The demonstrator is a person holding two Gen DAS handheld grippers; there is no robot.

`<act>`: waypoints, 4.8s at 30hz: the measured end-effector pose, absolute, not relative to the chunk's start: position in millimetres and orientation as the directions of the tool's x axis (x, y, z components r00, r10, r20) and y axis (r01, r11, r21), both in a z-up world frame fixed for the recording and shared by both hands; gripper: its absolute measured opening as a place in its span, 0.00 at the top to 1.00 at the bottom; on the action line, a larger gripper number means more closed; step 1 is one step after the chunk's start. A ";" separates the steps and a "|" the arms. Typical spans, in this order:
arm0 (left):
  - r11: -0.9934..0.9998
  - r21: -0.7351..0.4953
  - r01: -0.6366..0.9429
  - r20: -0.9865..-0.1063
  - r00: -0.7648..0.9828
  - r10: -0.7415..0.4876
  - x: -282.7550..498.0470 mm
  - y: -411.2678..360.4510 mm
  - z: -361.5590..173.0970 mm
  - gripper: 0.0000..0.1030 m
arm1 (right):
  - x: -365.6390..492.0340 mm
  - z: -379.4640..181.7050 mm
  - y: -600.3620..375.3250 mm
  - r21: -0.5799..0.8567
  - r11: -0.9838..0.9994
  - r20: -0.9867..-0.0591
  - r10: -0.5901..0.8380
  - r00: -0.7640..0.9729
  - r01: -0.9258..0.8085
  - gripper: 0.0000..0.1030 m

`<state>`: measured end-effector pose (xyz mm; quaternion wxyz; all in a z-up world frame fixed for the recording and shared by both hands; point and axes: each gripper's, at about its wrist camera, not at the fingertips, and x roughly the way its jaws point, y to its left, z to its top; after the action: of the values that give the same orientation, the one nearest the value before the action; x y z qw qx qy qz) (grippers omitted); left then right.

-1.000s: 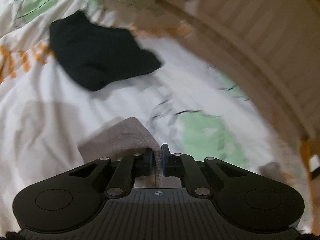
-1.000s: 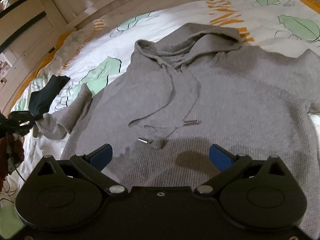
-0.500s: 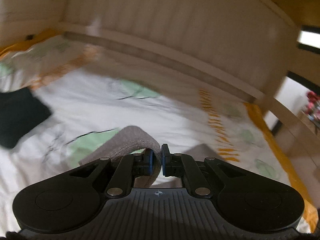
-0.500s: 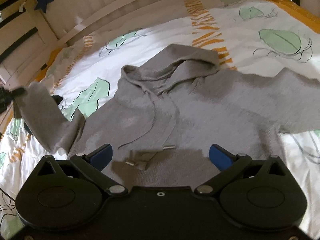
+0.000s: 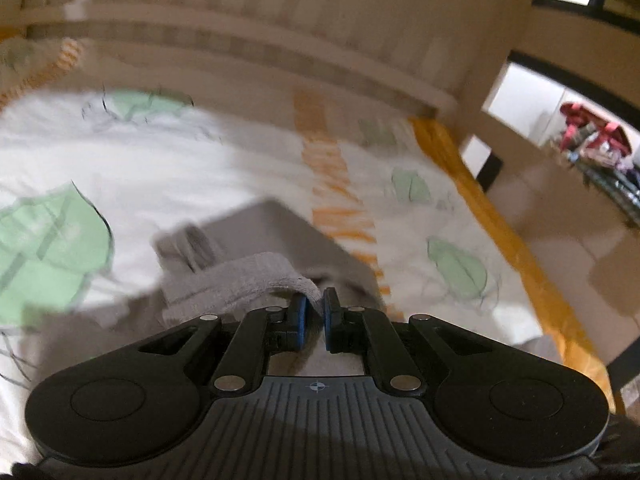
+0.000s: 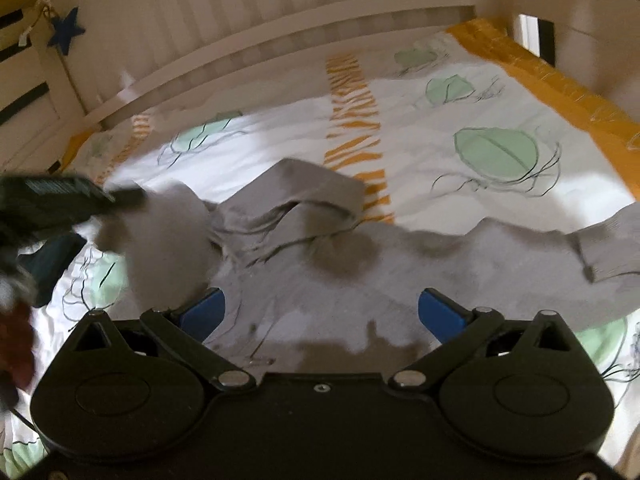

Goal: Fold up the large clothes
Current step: 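Lift the sleeve with the left gripper, fold it across the body, release, then move the right gripper to the other sleeve cuff and close on it, then lift the cuff with the right gripper, fold it across the body, release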

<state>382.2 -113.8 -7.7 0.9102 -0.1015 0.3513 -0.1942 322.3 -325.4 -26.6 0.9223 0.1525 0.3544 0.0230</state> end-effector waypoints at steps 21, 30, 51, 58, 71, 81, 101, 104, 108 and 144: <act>0.813 -0.287 0.507 -0.722 0.443 -0.532 309.3 -104.7 -103.8 0.21 | 320.7 -23.1 -366.7 0.397 0.904 -0.631 0.144 0.762 0.159 0.00; 0.926 -0.207 0.315 -0.700 0.614 -0.365 331.2 -5.0 -85.0 0.21 | 326.8 -42.1 -346.3 0.319 0.938 -0.681 0.130 0.720 0.133 0.01; 0.988 -0.121 0.095 -0.810 0.566 -0.153 372.8 60.4 -121.9 0.00 | 322.8 -93.9 -241.2 0.010 0.993 -0.683 0.091 0.725 -0.115 0.01; 0.986 -0.131 0.100 -0.798 0.579 -0.165 372.6 63.8 -124.2 0.00 | 368.9 -103.2 -209.7 -0.030 0.991 -0.696 0.072 0.714 -0.129 0.01; 0.987 -0.128 0.101 -0.793 0.587 -0.163 371.4 63.6 -125.1 0.00 | 371.8 -121.5 -323.4 0.137 0.968 -0.763 -0.032 0.645 0.210 0.01; 0.988 -0.125 0.095 -0.790 0.593 -0.157 371.3 63.3 -124.6 0.00 | 350.8 -110.9 -350.6 0.120 0.959 -0.740 -0.085 0.667 0.256 0.01; 0.966 -0.194 0.169 -0.711 0.654 -0.258 351.7 26.1 -71.5 0.01 | 323.0 -105.5 -407.6 0.145 0.967 -0.724 -0.040 0.689 0.209 0.01; 0.960 -0.214 0.181 -0.743 0.608 -0.280 354.5 17.6 -88.4 0.01 | 319.8 -106.7 -427.7 0.072 0.963 -0.718 -0.130 0.684 0.260 0.01; 0.964 -0.179 0.197 -0.765 0.588 -0.263 354.5 8.2 -104.1 0.01 | 322.1 -111.8 -449.4 -0.052 0.947 -0.696 -0.263 0.668 0.318 0.01; 0.972 -0.153 0.177 -0.785 0.576 -0.229 356.1 2.3 -100.5 0.02 | 350.0 -138.4 -498.8 -0.204 0.930 -0.677 -0.359 0.643 0.305 0.80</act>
<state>356.1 2.3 -100.5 0.8872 -0.0289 0.4459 -0.1145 350.0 -498.8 -138.4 0.9055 -0.0355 0.3810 -0.1832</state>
